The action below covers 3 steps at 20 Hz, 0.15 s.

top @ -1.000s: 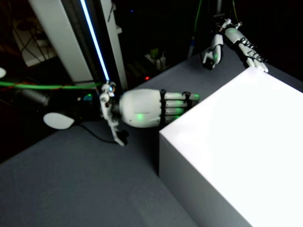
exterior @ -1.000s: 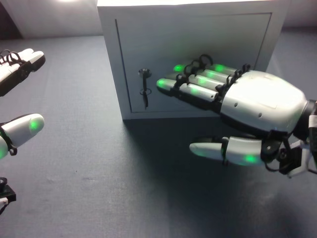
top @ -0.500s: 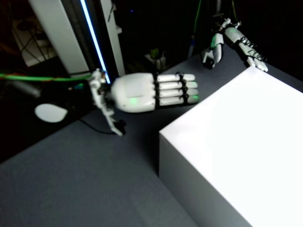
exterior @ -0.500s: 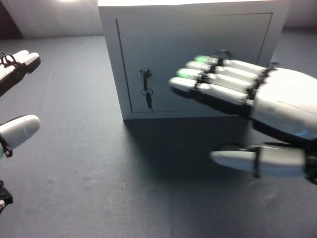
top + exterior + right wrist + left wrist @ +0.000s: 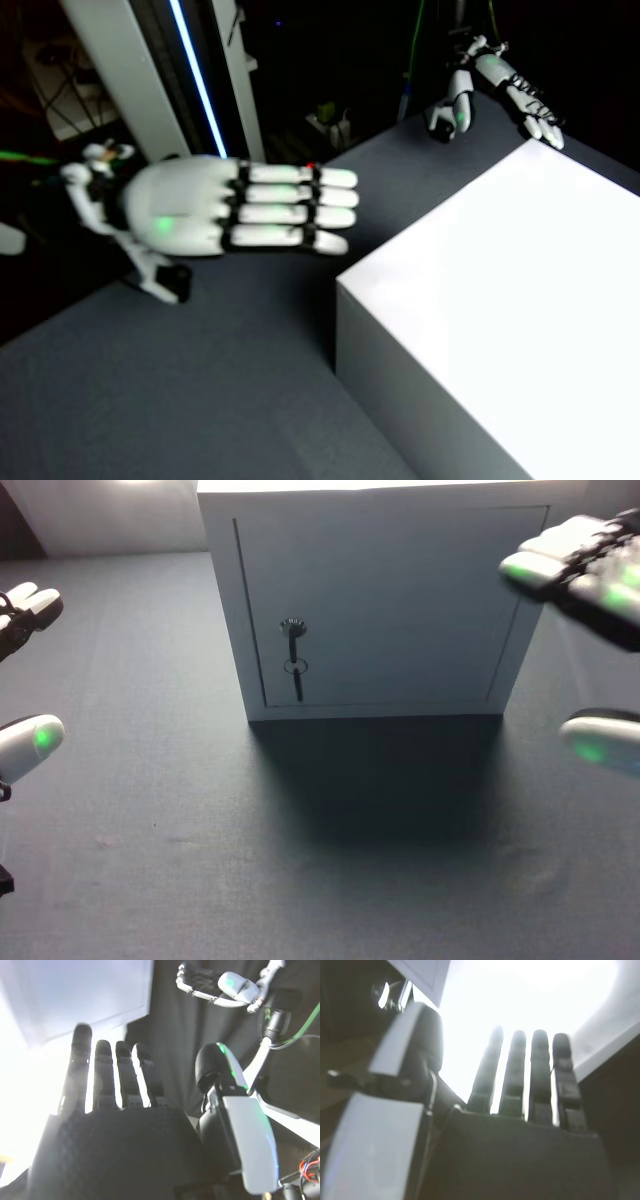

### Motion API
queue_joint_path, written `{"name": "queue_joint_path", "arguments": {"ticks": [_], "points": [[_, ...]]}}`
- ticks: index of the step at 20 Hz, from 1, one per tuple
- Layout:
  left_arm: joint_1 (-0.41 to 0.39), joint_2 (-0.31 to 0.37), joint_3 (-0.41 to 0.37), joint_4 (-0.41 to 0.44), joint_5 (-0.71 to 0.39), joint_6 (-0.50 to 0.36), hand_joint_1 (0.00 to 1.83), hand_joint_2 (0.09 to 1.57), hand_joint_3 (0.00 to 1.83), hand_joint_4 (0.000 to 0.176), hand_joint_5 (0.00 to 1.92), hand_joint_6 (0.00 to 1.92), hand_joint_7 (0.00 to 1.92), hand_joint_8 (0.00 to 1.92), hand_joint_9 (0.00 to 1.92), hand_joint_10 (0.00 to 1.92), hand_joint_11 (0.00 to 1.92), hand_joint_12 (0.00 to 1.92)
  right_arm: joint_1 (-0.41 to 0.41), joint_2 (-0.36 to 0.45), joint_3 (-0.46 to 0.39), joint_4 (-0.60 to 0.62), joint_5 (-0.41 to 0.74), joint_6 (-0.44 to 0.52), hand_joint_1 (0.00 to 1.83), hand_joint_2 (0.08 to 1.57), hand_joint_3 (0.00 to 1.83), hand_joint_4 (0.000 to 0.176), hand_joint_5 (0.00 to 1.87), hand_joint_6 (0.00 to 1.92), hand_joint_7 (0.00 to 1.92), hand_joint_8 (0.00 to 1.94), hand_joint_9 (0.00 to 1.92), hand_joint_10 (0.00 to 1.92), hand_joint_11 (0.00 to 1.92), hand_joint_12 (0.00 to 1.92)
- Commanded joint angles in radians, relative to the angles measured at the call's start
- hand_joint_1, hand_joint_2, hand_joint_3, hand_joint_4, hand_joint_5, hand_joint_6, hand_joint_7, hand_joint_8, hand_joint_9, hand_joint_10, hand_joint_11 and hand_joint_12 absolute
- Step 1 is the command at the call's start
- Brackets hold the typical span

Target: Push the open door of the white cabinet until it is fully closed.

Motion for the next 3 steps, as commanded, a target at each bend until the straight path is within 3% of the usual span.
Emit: {"name": "queue_joint_path", "arguments": {"ticks": [1,3], "points": [[-0.003,0.011,0.000,-0.017,-0.133,-0.005,0.29,1.40,0.00,0.000,0.07,0.00,0.01,0.00,0.01,0.00,0.00,0.40,-0.013,0.020,-0.011,0.048,0.174,-0.021,0.23,1.36,0.00,0.000,0.01,0.00,0.00,0.00,0.00,0.00,0.00,0.00],[-0.004,0.014,0.000,-0.017,-0.135,-0.005,0.35,1.39,0.00,0.000,0.09,0.00,0.04,0.00,0.02,0.01,0.00,0.35,-0.061,0.040,-0.022,0.105,0.216,-0.041,0.30,1.34,0.00,0.000,0.04,0.01,0.00,0.00,0.00,0.00,0.02,0.01]]}}
